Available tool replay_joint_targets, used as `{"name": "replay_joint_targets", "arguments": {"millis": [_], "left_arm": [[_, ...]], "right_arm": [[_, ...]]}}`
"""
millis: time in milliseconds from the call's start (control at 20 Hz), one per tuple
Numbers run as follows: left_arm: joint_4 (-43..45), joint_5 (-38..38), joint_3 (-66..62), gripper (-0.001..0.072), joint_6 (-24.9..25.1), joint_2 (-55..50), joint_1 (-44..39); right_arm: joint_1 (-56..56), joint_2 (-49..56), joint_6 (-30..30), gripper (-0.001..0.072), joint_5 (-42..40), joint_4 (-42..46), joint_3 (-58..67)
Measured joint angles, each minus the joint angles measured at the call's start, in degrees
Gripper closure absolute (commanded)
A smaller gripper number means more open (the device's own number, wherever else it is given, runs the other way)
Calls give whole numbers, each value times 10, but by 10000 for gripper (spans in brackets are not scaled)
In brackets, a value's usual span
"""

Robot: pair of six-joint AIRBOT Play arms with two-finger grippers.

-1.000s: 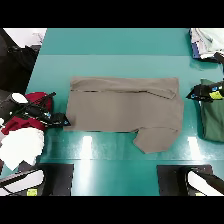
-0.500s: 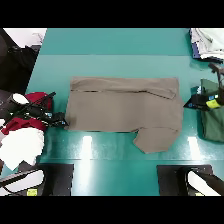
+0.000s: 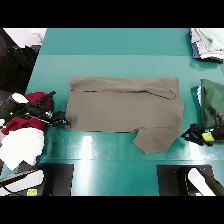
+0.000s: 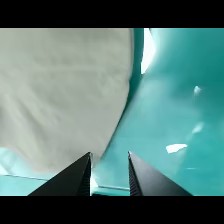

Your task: Fold the shirts.

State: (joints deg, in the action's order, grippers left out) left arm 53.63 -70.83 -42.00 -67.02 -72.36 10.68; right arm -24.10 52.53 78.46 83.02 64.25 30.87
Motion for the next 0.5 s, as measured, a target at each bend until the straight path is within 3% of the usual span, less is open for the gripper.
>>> {"name": "replay_joint_targets", "arguments": {"millis": [500], "left_arm": [[-2,3,0,682,0,0,0]], "right_arm": [[46,-3,-5,453,-89,-46,-83]]}}
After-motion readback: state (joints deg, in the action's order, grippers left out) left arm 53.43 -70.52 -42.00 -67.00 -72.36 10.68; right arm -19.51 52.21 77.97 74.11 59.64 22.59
